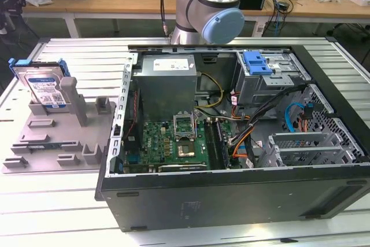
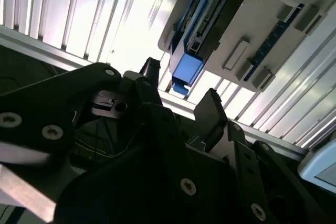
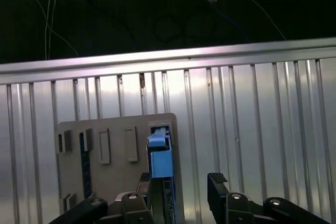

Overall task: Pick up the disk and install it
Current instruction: 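Pick up the disk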

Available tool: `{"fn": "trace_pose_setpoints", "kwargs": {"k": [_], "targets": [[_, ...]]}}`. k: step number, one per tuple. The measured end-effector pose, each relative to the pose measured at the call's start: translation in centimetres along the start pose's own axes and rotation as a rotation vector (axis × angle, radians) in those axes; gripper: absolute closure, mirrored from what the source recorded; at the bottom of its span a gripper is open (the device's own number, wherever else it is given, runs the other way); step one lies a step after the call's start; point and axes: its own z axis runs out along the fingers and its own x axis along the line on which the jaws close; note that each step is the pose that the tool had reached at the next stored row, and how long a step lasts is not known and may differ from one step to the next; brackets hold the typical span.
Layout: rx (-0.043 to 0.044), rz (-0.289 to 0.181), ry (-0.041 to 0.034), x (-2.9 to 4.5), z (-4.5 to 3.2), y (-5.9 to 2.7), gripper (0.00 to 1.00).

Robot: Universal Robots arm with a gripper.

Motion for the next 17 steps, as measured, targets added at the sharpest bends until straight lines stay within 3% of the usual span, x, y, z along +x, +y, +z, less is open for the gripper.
{"fn": "trace_pose_setpoints", "kwargs": {"k": [2,6,11,14,17], "targets": [[0.0005,0.000,0.0194,0.01,0.01,0.00,0.46],[0.0023,0.000,0.0224,0.00,0.05,-0.01,0.46],[0.0183,-0.001,0.0210,-0.01,0.27,-0.01,0.46],[0.0348,-0.001,0.0197,0.00,0.31,-0.02,0.46],[0.0370,-0.001,0.0195,0.02,0.32,-0.02,0.46]]}}
